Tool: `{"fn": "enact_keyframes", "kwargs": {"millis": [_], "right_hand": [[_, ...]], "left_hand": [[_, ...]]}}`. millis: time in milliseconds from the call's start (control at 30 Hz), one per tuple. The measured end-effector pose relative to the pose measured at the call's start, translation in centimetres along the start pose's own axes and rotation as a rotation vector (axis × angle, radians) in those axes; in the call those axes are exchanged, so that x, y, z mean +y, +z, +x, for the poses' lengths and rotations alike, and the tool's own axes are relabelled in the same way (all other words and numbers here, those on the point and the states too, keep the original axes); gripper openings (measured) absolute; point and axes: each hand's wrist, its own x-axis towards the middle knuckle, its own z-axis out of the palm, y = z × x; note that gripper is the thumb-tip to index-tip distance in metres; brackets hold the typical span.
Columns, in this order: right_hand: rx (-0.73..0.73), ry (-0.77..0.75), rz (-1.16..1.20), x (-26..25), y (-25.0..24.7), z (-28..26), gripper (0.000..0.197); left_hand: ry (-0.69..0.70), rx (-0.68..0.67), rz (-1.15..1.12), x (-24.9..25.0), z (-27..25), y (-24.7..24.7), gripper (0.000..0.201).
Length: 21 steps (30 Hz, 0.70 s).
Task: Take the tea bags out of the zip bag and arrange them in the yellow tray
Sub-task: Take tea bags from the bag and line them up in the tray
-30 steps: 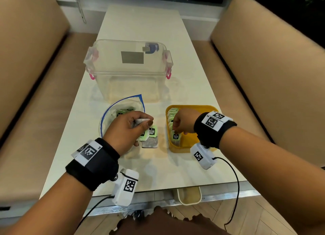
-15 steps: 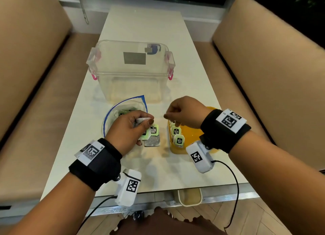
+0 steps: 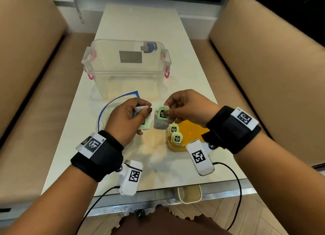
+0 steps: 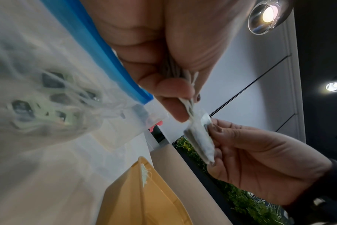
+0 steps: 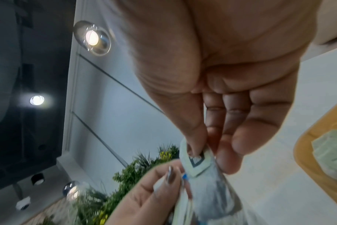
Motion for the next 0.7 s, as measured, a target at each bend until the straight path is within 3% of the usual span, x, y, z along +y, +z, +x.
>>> {"fn": "enact_keyframes", "kwargs": {"millis": [233, 367, 500, 700], "right_hand": [[0.021, -0.046, 0.094, 1.0, -1.1, -0.6, 0.005], [0.064, -0.067, 0.050, 1.3, -1.1, -0.7, 0.011], [0.080, -0.073, -0.165, 1.7, -1.5, -0.8, 0.014], [0.063, 0.032, -0.284, 4.0, -2.8, -0.6, 0.008]], "left_hand": [[-0.041, -0.239, 0.109, 0.4, -0.3, 0.9, 0.020], [-0.027, -0.214, 0.173, 0.1, 0.0, 1.8, 0.005], [-0.001, -0.219, 0.227, 0.1, 0.4, 2.9, 0.005], [-0.030, -0.197, 0.341, -1.3, 0.2, 4.3, 0.014]]}}
